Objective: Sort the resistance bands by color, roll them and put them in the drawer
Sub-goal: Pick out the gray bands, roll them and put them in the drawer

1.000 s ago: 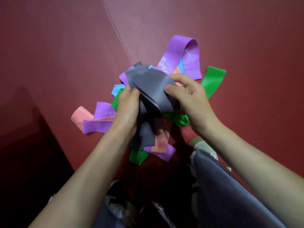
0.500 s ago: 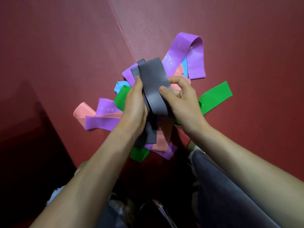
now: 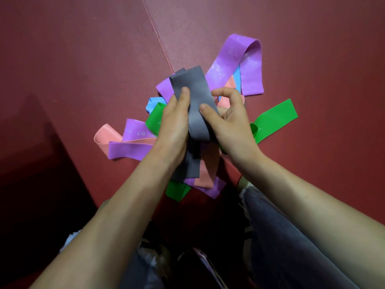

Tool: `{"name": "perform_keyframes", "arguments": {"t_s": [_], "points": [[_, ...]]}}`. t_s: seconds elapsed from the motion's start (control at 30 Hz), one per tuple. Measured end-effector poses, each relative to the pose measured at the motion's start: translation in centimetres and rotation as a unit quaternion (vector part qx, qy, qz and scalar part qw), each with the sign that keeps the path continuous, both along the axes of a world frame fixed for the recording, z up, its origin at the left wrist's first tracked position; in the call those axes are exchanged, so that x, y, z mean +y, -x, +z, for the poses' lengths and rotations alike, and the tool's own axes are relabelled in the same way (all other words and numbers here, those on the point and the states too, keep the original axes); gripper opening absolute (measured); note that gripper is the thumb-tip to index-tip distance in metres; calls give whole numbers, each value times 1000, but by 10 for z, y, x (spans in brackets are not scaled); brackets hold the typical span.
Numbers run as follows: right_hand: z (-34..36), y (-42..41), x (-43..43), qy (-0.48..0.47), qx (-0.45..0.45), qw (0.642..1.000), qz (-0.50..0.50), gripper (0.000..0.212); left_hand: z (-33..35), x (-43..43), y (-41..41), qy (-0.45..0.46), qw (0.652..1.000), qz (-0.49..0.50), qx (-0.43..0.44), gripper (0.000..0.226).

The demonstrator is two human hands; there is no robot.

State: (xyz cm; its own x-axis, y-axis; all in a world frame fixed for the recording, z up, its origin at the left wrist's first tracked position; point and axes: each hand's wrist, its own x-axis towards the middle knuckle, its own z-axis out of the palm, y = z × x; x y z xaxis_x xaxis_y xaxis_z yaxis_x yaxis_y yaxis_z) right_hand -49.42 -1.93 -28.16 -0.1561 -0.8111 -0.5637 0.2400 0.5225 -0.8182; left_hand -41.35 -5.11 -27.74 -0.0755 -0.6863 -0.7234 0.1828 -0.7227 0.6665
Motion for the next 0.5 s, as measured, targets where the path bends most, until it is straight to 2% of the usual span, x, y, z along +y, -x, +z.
{"name": "perform_keyframes", "arguments": {"t_s": [0.13, 0.23, 0.3, 0.37, 0.5], "points": [[0, -2, 6, 10, 3, 1000, 8, 20, 0, -6, -5, 12, 999, 39, 27, 36], [-8, 5, 17, 8, 116, 989, 95, 22, 1, -15, -13, 21, 994, 96, 49, 31], [-16, 12, 21, 23, 270, 938, 214, 31, -1, -22, -20, 25, 989, 129, 61, 29], [-24, 20, 22, 39, 375, 888, 264, 32, -4, -23, -25, 25, 985, 157, 69, 30], [-18, 31, 9, 53, 423, 870, 247, 32, -12, -17, -33, -10, 979, 179, 98, 46]]}}
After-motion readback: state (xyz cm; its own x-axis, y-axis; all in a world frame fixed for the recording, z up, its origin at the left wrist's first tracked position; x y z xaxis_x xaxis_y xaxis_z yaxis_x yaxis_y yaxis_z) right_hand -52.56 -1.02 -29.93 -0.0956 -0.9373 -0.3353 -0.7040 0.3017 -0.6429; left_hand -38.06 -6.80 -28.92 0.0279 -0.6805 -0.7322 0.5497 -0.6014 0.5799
